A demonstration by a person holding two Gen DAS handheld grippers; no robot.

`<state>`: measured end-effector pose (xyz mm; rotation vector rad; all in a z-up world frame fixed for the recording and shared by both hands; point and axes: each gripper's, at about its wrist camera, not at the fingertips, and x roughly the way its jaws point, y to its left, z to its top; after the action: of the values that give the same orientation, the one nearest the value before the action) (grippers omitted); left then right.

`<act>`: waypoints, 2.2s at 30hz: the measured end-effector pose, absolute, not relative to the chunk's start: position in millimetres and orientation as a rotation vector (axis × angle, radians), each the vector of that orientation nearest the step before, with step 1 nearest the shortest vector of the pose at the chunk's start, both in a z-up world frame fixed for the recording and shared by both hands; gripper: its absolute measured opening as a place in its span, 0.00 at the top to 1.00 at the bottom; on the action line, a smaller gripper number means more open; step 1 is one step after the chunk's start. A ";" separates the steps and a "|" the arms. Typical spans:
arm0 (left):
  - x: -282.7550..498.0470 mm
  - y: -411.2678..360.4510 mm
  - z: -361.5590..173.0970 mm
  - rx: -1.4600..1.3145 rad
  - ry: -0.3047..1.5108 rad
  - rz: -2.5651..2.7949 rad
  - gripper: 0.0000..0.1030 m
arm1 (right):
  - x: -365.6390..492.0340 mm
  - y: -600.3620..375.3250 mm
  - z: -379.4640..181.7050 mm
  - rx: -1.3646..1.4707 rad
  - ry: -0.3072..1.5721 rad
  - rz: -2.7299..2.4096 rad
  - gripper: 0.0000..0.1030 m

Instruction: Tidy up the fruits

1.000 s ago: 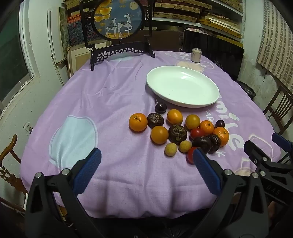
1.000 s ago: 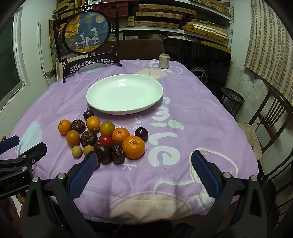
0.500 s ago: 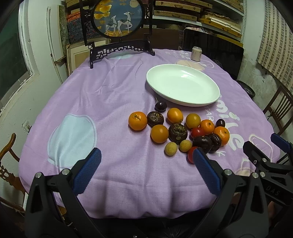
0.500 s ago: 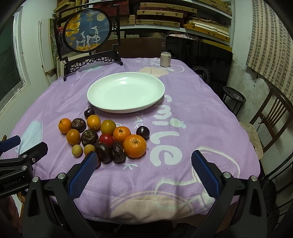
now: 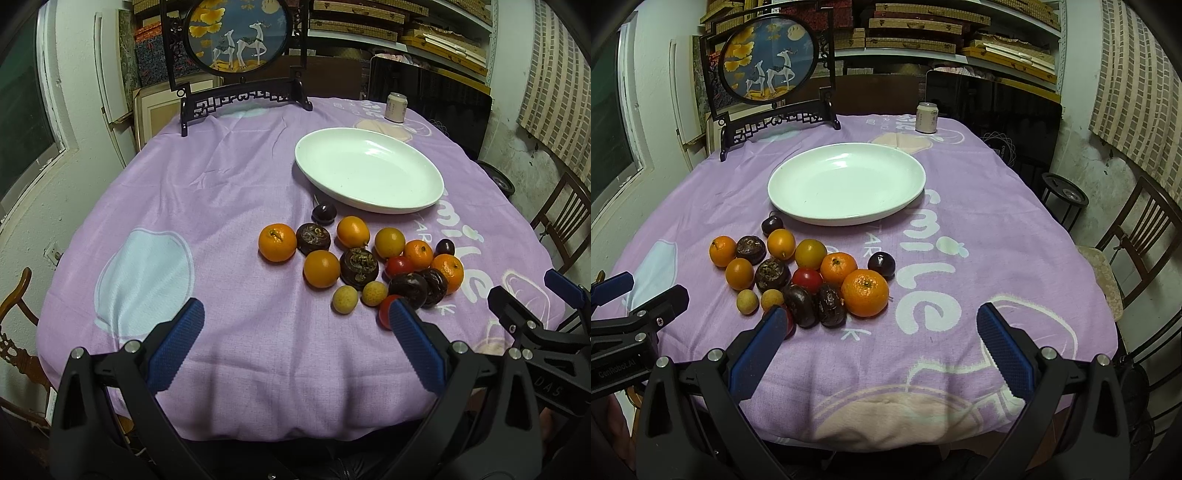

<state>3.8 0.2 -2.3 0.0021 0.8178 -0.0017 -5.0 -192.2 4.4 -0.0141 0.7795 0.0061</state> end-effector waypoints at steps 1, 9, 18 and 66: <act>3.9 0.2 -2.4 0.002 0.818 -0.002 0.02 | -4.9 -192.2 4.7 -0.014 0.781 0.007 0.01; 4.0 0.4 -2.2 0.002 0.818 -0.002 0.02 | -6.5 -188.0 2.6 -0.028 0.784 0.014 0.01; 3.4 0.2 -2.4 -0.001 0.820 -0.002 0.02 | -7.1 -187.0 2.6 -0.024 0.789 0.015 0.01; 5.6 68.5 -60.7 -0.101 0.957 0.102 0.02 | 15.5 -156.8 -51.3 0.035 0.971 0.352 0.56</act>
<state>5.6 68.5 -60.7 -0.1014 0.9569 0.1016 15.5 -156.8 -51.3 0.0345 0.9713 0.3523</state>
